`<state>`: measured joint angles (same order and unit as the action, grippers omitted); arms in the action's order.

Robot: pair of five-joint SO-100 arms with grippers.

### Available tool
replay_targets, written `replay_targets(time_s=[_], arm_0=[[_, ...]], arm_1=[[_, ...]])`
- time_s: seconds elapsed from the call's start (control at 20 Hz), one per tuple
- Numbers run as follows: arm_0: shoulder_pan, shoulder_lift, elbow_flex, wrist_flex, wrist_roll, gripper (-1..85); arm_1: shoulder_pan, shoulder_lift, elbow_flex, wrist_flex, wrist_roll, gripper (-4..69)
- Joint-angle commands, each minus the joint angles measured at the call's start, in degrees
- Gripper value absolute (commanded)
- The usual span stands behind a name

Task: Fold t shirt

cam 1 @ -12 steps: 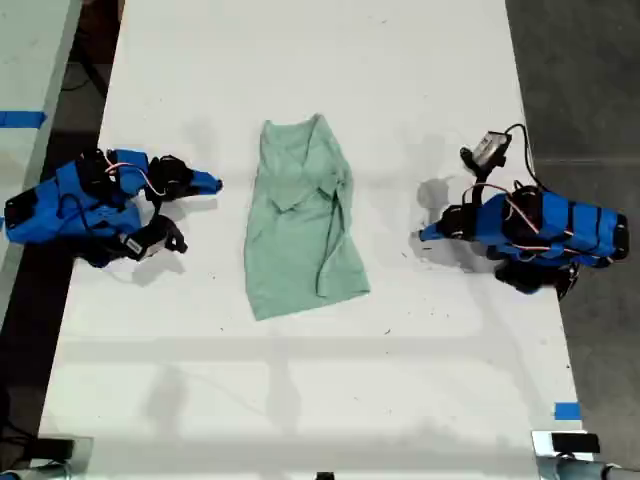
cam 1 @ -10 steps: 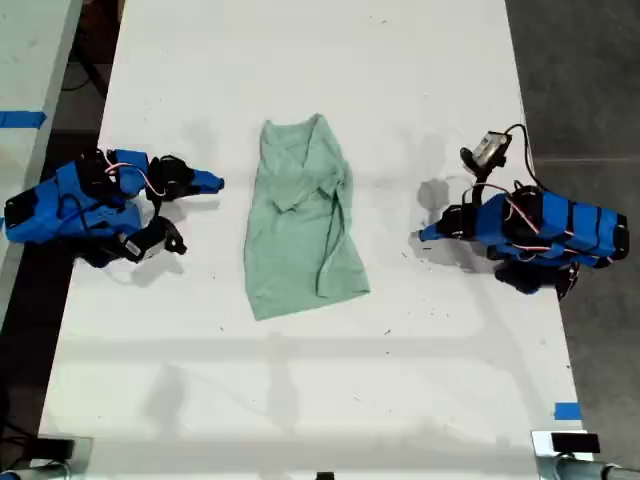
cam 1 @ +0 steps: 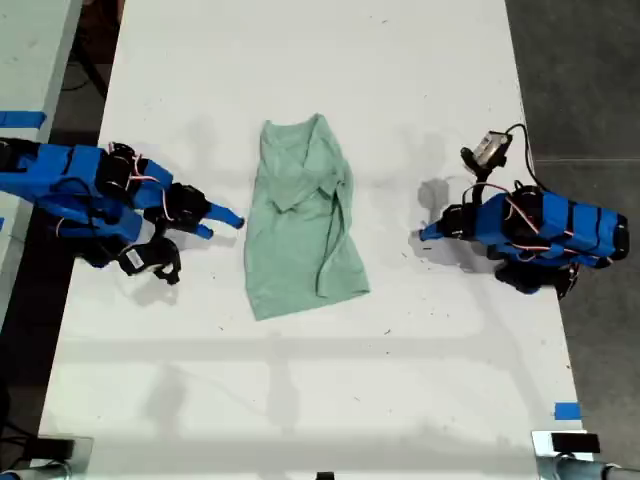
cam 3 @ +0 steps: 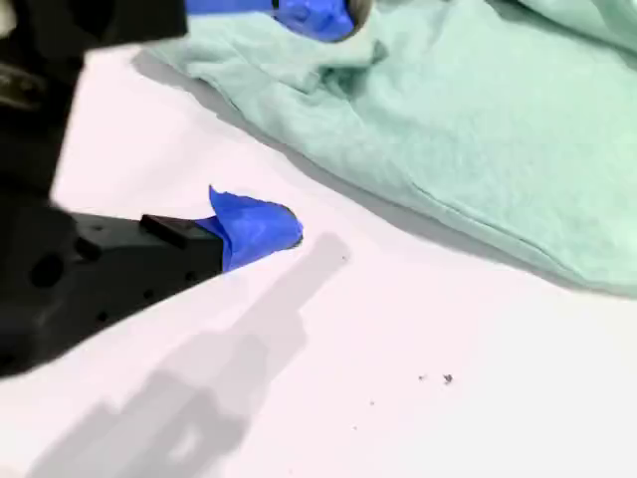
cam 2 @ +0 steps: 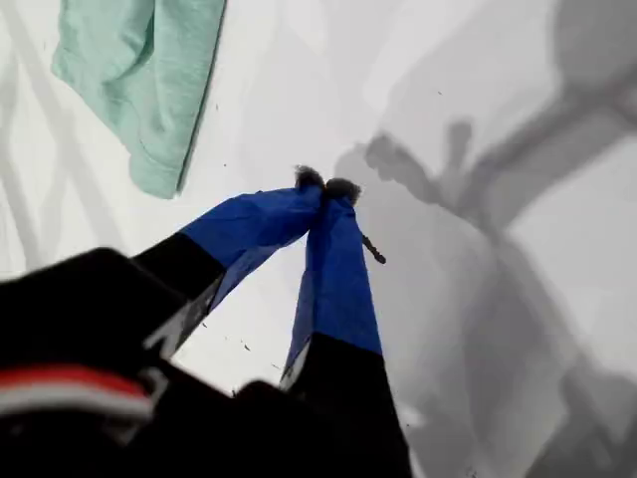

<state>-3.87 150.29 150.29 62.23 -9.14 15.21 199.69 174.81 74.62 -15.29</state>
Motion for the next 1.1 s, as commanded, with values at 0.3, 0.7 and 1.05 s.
replay_targets(time_s=[0.3,0.7,1.05], arm_0=[[9.4,-49.48,-36.04,8.79,-18.37,30.8],[12.39,-59.06,-39.55,-2.2,-24.79,23.0],[13.71,-68.29,-44.12,4.83,-22.15,-0.2]], arm_1=[[0.09,0.88,3.6,0.79,0.26,0.8],[0.0,0.88,3.6,0.79,0.35,0.7],[-0.09,0.88,3.6,0.79,0.35,0.7]])
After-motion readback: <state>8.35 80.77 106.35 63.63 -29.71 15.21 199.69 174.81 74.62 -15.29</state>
